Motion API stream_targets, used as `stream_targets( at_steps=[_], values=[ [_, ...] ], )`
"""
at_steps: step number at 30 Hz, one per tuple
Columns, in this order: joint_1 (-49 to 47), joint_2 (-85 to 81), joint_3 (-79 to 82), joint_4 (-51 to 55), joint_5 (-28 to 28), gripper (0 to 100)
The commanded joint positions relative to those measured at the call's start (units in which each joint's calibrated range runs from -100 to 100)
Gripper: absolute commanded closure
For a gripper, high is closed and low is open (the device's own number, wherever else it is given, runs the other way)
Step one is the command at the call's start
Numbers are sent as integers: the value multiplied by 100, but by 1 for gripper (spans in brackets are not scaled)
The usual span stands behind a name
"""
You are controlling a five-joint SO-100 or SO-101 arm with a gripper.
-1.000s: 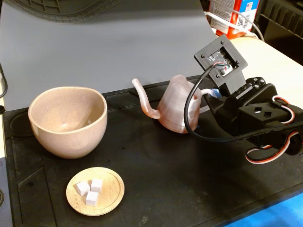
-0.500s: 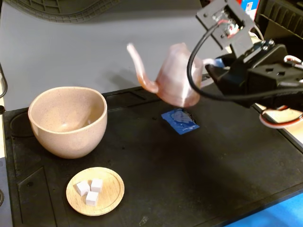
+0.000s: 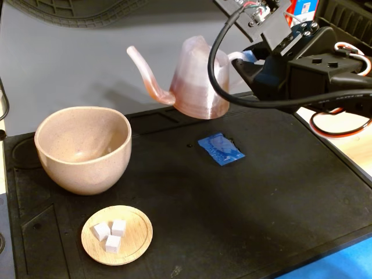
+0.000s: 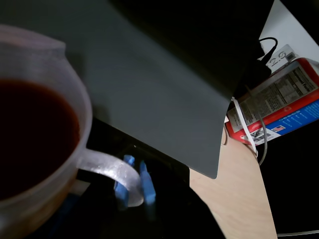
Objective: Pick up a kettle and pour liquid into a cup.
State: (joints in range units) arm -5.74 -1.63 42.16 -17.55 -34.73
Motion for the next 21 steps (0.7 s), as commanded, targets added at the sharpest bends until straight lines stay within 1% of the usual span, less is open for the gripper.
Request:
stream_targets(
  at_steps=[1,5,8,12,13,18,19,21],
  values=[
    [-8,-290,-450,-5,12,99],
    [-106,-247,-459,-5,33,99],
    [-342,325,-949,-13,38,99],
    [-388,427,-1095,-31,43,99],
    [-388,427,-1095,-31,232,99],
    [-373,436,-1131,-83,285,99],
    [-365,436,-1321,-13,469,99],
    [-327,444,-1448,4,532,99]
  ],
)
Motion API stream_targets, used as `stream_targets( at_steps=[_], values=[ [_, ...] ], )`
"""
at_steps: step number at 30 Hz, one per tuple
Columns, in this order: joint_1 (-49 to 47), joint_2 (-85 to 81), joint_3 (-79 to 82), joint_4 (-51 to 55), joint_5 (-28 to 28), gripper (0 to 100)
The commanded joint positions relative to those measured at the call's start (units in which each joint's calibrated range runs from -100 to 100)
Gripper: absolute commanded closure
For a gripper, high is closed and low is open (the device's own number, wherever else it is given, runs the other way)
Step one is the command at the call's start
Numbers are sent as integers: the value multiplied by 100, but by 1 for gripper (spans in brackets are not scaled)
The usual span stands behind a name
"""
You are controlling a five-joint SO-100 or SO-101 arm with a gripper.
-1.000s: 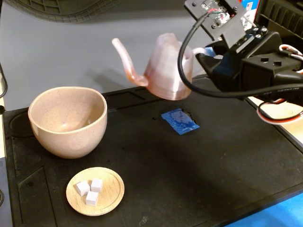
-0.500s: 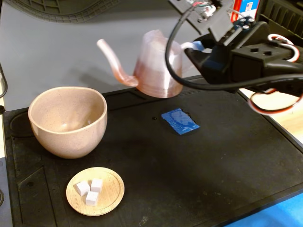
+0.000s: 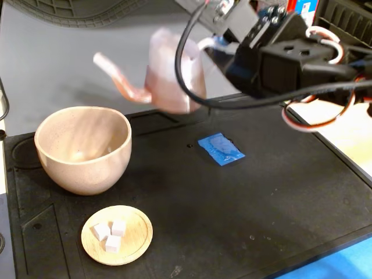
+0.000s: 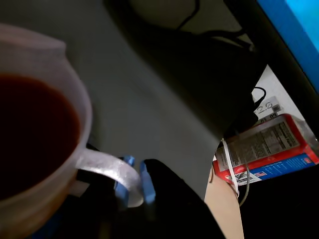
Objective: Pick up a kettle and pour liquid into a cup.
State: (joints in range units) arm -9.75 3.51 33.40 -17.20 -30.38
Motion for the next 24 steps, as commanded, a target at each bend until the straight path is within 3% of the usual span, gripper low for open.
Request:
stream_targets(
  at_steps=[1,11,12,17,21,24],
  values=[
    [74,-69,-645,-31,118,99],
    [-284,801,-1988,-40,1073,99],
    [-292,792,-1988,-31,1409,99],
    [-299,792,-1979,-31,1472,99],
    [-276,784,-1988,-31,2012,100],
    [-261,784,-1988,-40,2054,100]
  ],
)
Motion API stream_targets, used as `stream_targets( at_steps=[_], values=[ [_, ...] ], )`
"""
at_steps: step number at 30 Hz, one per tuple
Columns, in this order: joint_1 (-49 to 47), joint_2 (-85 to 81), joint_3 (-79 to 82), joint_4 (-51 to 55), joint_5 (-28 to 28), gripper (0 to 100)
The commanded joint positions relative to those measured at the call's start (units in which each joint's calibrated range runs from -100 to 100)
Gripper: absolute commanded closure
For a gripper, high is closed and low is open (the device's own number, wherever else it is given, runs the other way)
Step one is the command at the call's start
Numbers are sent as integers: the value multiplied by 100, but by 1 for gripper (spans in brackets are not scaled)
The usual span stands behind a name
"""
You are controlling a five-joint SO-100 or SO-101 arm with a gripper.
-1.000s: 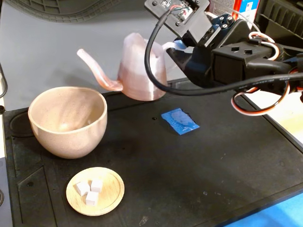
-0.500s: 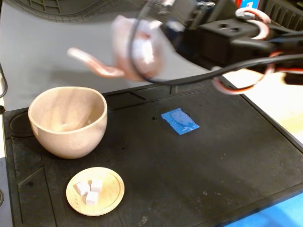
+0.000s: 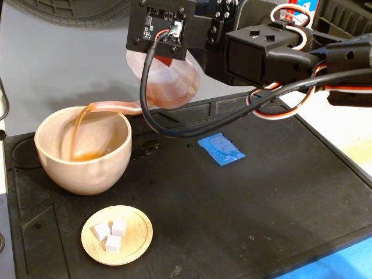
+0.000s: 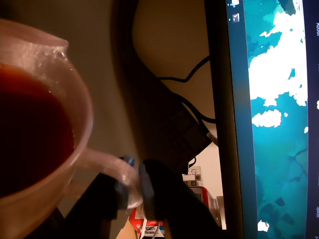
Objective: Pick up a kettle and pour liquid into a cup.
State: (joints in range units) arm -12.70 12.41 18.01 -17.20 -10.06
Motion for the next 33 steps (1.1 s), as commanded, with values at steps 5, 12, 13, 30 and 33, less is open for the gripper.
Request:
stream_targets(
  at_steps=[5,12,13,30,33],
  values=[
    [18,-107,-449,-40,237,100],
    [-4,-269,-440,90,368,100],
    [18,-397,-404,90,368,100],
    [201,-456,-486,721,-209,100],
    [353,-456,-486,963,-771,100]
  ],
)
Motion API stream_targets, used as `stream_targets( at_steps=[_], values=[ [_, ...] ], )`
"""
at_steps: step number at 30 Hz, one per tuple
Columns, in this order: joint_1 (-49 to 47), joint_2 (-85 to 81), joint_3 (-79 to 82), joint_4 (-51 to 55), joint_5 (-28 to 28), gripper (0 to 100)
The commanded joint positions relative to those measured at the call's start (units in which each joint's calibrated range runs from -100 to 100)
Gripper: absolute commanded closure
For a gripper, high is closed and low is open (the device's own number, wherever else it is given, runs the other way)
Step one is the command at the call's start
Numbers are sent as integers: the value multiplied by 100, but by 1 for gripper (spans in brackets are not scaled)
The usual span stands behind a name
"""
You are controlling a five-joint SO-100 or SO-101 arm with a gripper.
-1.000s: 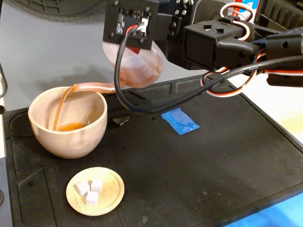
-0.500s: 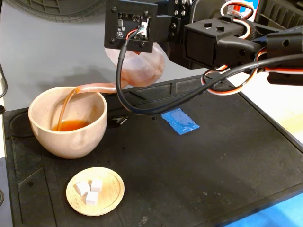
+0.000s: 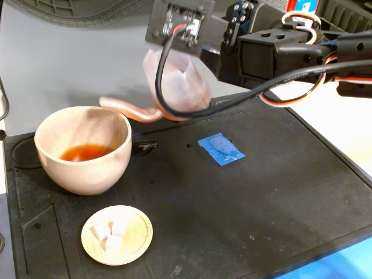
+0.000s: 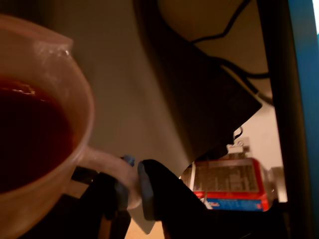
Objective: Pick up a kettle and pour liquid into a cup.
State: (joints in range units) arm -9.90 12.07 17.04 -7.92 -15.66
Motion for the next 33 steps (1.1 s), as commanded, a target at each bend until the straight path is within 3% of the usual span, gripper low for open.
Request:
stream_targets(
  at_steps=[1,5,9,13,20,32,33],
  values=[
    [119,-473,-388,44,-210,100],
    [629,-1224,-270,1211,-677,100],
    [644,-1147,-225,1549,-798,100],
    [834,-1122,1136,312,-987,100],
    [811,132,1327,-1218,-1102,100],
    [880,252,1880,-1236,-1055,100],
    [918,243,1871,-1253,-861,100]
  ],
)
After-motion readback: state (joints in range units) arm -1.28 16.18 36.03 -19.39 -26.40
